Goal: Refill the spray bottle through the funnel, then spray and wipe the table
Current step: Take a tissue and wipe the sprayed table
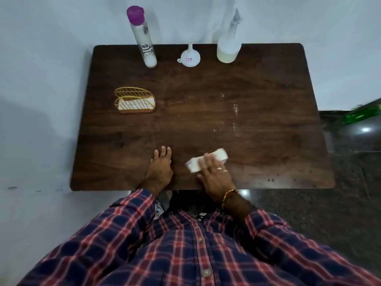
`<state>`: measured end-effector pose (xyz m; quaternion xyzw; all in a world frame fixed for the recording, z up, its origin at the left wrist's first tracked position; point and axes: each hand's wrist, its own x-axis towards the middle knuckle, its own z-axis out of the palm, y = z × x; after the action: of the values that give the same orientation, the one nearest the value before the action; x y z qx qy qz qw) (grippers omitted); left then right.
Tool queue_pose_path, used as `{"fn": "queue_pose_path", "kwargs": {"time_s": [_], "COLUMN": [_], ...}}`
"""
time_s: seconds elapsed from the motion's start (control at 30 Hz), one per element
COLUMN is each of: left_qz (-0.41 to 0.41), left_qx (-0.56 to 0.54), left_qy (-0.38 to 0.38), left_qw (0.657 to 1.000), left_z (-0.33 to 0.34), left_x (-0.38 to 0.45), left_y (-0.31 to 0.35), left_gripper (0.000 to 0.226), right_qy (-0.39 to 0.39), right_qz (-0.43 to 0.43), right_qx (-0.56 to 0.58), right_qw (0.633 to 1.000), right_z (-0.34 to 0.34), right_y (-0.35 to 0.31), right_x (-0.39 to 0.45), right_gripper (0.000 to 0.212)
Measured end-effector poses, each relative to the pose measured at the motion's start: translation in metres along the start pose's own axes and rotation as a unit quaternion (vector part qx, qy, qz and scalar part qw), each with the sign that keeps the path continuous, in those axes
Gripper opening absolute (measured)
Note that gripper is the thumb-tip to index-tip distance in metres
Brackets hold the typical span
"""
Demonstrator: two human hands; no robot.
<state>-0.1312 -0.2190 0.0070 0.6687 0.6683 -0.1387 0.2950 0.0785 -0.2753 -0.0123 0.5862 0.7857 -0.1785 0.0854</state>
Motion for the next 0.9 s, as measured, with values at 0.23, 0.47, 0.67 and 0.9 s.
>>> {"fn": "queue_pose_path", "kwargs": {"time_s": [0.23, 0.47, 0.67, 0.9], "left_qz": [-0.064, -0.001, 0.022, 0.020], "left_qx": [0.040, -0.021, -0.017, 0.105], "left_qy": [-0.020, 0.017, 0.006, -0.070], "left_qw": [0.997, 1.000, 1.000, 0.992], "left_z": [-0.014, -0.037, -0.060, -0.077], "left_x": [0.003, 0.044, 0.083, 0.104], "left_y": [0.028, 0.026, 0.038, 0.040], "left_gripper": [0.056, 0.059, 0.069, 0.064], "right_qy": [-0.010, 0.003, -0.026, -0.009], "right_qz": [0.053, 0.115, 0.095, 0.203], "right_qx": [0.047, 0.047, 0.043, 0.049], "right_qw": [0.997, 0.992, 0.994, 0.978], "right_z": [-0.022, -0.020, -0.048, -0.045], "right_y": [0.001, 0.013, 0.006, 0.028], "right_x": [0.071, 0.072, 0.130, 0.113], "right_gripper": [0.069, 0.066, 0.067, 0.067]}}
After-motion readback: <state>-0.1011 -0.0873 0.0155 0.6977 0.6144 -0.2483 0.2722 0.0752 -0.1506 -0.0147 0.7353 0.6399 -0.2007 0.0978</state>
